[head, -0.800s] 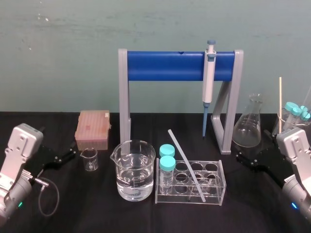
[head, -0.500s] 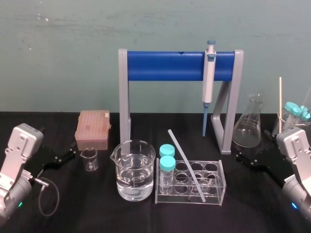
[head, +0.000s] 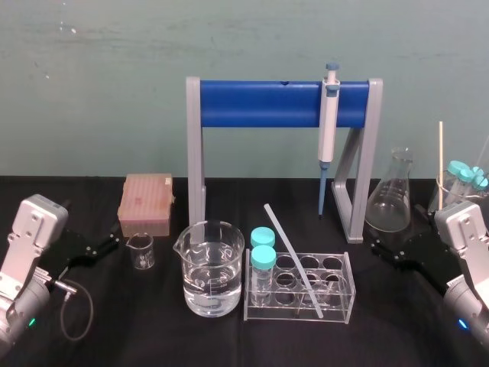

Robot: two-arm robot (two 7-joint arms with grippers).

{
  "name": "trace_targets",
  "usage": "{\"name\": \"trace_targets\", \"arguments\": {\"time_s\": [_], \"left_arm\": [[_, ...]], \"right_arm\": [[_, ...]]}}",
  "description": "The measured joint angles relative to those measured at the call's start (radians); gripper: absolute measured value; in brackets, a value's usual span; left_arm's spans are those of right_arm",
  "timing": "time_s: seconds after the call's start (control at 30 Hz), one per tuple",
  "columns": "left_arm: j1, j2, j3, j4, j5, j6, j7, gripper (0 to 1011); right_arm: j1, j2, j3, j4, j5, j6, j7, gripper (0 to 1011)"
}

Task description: Pick up the stirring rod with one hand, then place it down.

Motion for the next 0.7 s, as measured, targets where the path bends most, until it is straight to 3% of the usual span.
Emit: {"name": "trace_targets", "arguments": {"time_s": [0.7], "left_arm": [[0.000, 0.000, 0.000, 0.000, 0.000, 0.000, 0.000, 1000]], "right_arm": [[0.000, 0.000, 0.000, 0.000, 0.000, 0.000, 0.000, 1002]]}}
